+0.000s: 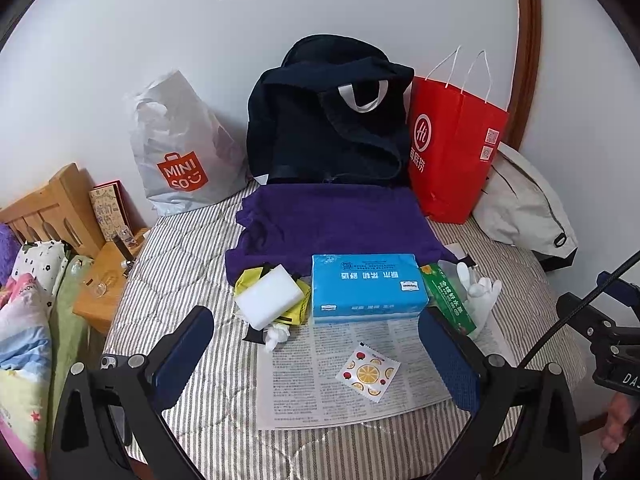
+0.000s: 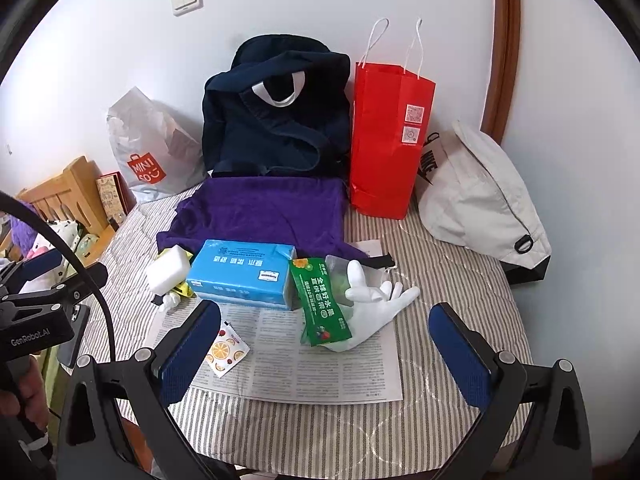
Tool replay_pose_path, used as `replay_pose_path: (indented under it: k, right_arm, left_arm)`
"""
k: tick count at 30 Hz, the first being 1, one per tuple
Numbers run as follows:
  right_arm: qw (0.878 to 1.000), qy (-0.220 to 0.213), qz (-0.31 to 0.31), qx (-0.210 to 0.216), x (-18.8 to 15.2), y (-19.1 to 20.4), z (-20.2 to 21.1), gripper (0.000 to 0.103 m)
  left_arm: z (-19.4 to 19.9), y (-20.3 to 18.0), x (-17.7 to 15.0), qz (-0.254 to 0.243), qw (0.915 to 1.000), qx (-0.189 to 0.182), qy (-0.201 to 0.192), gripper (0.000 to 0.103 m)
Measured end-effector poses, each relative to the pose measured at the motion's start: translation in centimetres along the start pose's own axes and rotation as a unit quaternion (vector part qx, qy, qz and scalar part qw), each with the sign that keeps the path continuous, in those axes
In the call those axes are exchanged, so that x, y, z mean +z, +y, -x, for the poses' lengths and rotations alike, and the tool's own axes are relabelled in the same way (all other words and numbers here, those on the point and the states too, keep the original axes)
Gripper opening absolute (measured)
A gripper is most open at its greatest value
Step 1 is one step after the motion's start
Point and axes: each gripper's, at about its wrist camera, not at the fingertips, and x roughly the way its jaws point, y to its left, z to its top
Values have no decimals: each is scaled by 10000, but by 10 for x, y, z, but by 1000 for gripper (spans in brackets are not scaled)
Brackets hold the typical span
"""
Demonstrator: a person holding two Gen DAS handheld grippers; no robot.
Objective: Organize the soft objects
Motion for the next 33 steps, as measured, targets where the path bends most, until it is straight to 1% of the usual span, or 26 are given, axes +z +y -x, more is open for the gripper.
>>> replay_pose_path:
  k: [26, 29, 33]
  right_arm:
    - [10000, -21, -16, -24, 3, -3, 5, 102]
    - [10000, -18, -5, -20, 4, -3, 5, 102]
    - [10000, -22, 29, -34, 3, -1, 6, 102]
  left_arm:
    - [0, 1, -2, 13, 10000, 41, 22, 103]
    - [0, 1, -3, 3, 10000, -24, 2, 103]
    - [0, -1, -3, -31, 10000, -16, 6, 103]
